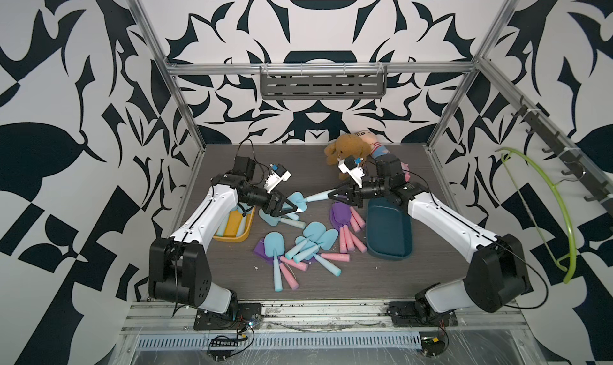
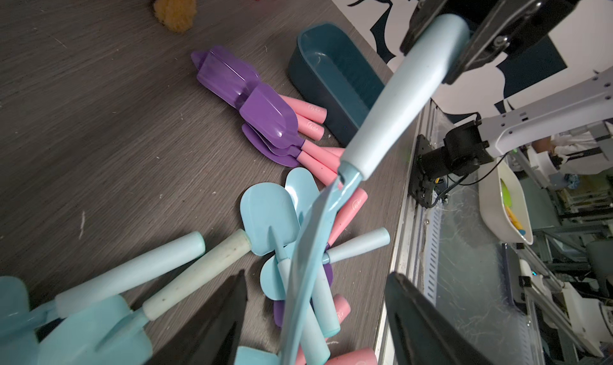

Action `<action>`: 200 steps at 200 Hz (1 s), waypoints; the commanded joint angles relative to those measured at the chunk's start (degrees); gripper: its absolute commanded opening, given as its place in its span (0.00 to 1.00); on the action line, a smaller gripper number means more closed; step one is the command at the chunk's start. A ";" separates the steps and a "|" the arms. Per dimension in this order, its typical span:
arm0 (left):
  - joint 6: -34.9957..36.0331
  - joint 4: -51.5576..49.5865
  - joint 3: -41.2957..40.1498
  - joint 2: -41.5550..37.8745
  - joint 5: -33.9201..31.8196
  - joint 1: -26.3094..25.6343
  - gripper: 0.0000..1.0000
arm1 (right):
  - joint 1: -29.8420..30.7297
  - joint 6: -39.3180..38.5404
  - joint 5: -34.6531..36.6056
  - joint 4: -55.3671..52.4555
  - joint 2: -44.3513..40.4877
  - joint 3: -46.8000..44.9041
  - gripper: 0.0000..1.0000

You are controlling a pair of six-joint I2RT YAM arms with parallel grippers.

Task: Sort the small shovels by color and place them into the storage box
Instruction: Pick up the shovel from the center of the board.

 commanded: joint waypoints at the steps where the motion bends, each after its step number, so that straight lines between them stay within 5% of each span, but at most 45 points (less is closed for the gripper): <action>1: -2.61 3.66 -0.82 0.49 3.07 0.44 0.71 | -0.49 3.04 -3.25 5.45 -1.99 0.49 0.00; 72: -4.60 6.14 -2.82 -0.88 5.97 4.34 0.25 | -1.47 2.88 -3.13 5.51 -2.35 0.63 0.00; 95: -3.99 5.55 -2.62 -1.43 4.97 4.41 0.00 | -1.47 2.90 -2.59 5.62 -2.65 0.50 0.00; 116: -1.52 2.65 -0.83 -1.53 1.34 4.47 0.00 | -1.47 2.53 -1.37 3.12 -2.85 1.14 0.24; 137: 3.10 -1.24 1.28 -2.00 -6.78 4.42 0.00 | -1.39 -4.20 2.78 -7.26 -3.56 4.02 0.36; 200: 16.33 -9.72 3.10 -2.87 -29.19 -3.23 0.00 | 4.36 -13.82 13.46 -25.57 -0.52 13.49 0.43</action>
